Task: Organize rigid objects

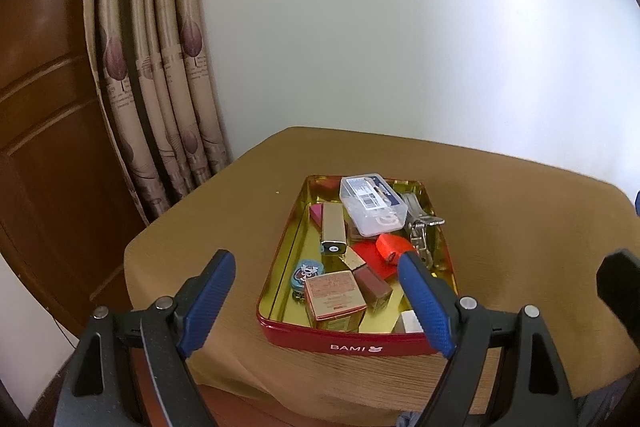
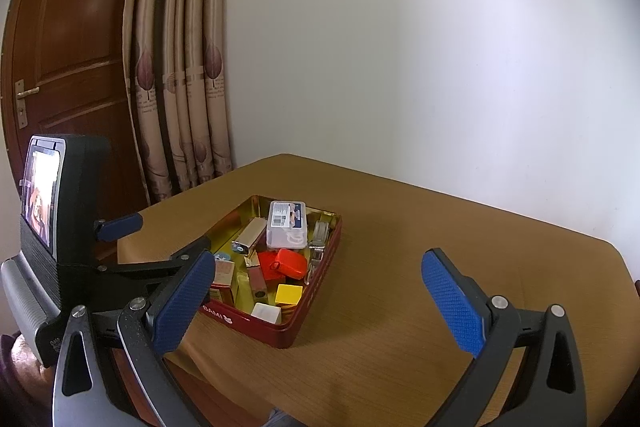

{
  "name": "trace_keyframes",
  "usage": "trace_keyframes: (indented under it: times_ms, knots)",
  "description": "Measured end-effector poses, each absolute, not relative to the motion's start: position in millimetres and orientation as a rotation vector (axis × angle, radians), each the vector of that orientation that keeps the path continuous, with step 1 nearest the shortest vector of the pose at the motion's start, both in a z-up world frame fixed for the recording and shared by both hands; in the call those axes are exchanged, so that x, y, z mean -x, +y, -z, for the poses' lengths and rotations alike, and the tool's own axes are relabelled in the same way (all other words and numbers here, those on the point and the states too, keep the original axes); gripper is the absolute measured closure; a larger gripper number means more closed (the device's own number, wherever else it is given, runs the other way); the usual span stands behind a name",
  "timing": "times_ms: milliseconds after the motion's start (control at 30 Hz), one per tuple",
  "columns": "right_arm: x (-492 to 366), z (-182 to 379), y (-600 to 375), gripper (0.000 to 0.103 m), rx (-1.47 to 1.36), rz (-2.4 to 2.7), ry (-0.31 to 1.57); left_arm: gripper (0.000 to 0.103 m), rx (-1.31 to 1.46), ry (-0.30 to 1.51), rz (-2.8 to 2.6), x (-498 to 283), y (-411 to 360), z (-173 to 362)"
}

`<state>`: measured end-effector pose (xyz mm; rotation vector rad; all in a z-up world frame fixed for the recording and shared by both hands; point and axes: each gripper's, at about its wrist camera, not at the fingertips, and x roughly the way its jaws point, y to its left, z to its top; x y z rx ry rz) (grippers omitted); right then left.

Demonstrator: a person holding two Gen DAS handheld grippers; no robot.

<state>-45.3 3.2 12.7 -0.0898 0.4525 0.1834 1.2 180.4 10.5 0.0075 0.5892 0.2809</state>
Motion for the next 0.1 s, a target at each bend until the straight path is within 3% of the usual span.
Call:
trace_keyframes:
  times_ms: [100]
  knots:
    - [42.3, -14.4, 2.4, 0.001, 0.086, -0.186, 0.452, 0.017, -0.010, 0.604, -0.269, -3.3, 178.4, -9.8]
